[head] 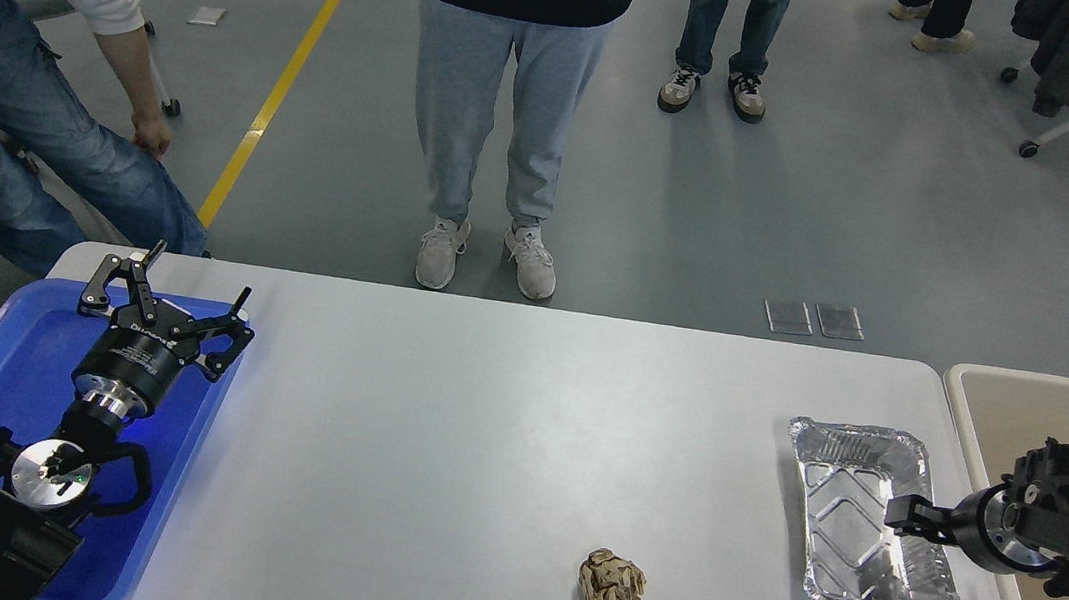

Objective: Tidy desktop
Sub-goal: 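Close the right gripper on the foil tray's rim nearest the bin, then lift the foil tray with the right gripper and tilt it up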

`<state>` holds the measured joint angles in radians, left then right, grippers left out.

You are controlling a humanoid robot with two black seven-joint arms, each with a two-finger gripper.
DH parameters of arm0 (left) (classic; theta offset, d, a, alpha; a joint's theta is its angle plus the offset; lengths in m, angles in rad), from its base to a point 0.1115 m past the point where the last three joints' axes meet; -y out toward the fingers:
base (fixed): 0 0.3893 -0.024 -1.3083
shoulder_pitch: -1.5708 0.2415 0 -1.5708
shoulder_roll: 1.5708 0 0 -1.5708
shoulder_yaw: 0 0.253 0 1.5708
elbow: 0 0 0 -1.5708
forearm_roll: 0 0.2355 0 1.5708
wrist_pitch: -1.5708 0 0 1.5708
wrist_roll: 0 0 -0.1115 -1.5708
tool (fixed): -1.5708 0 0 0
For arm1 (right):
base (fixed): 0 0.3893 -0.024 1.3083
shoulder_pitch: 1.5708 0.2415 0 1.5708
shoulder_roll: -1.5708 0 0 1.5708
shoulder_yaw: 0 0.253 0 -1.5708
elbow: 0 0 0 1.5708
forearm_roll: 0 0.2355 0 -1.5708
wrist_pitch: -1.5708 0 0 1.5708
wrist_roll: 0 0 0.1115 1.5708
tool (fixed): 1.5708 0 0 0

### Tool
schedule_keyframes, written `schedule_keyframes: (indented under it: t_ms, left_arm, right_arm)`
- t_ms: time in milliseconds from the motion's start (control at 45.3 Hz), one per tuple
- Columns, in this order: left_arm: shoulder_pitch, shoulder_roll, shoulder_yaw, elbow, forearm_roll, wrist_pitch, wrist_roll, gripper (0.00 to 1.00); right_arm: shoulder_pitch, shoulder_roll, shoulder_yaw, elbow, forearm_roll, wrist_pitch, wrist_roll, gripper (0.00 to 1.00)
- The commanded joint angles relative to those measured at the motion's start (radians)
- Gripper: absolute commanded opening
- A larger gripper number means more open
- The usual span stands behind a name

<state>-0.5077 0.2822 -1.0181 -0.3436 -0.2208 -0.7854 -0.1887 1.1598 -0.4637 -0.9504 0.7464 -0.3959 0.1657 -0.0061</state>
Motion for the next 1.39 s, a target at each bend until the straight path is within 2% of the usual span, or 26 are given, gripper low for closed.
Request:
schedule_keyframes:
  t_ms: [0, 353, 551, 662, 816, 1103, 1368]
  left_arm:
    - [0.000, 0.000, 0.000, 0.000, 0.000, 0.000, 0.000, 1.00]
    - [0.000, 0.000, 0.001, 0.000, 0.000, 0.000, 0.000, 1.00]
    - [0.000, 0.000, 0.001, 0.000, 0.000, 0.000, 0.002, 1.00]
    - [0.000, 0.000, 0.000, 0.000, 0.000, 0.000, 0.000, 1.00]
    - [0.000, 0.000, 0.000, 0.000, 0.000, 0.000, 0.000, 1.00]
    - [0.000, 0.000, 0.001, 0.000, 0.000, 0.000, 0.000, 1.00]
    - [-0.002, 0.000, 0.001, 0.000, 0.000, 0.000, 0.002, 1.00]
  right_arm:
    - [-0.008, -0.001, 0.004, -0.001, 0.017, -0.005, 0.000, 0.93]
    - [-0.031, -0.003, 0.010, 0.001, 0.019, -0.005, 0.000, 0.67]
    - [-0.028, -0.004, 0.024, 0.001, 0.035, -0.005, 0.000, 0.62]
    - [-0.029, -0.004, 0.024, 0.001, 0.040, -0.005, 0.000, 0.55]
    - [-0.031, -0.004, 0.024, 0.007, 0.040, -0.003, 0.000, 0.40]
    - [-0.031, -0.004, 0.024, 0.014, 0.040, -0.002, -0.002, 0.00]
    - [-0.008, -0.056, 0.024, 0.065, 0.042, 0.017, -0.002, 0.00]
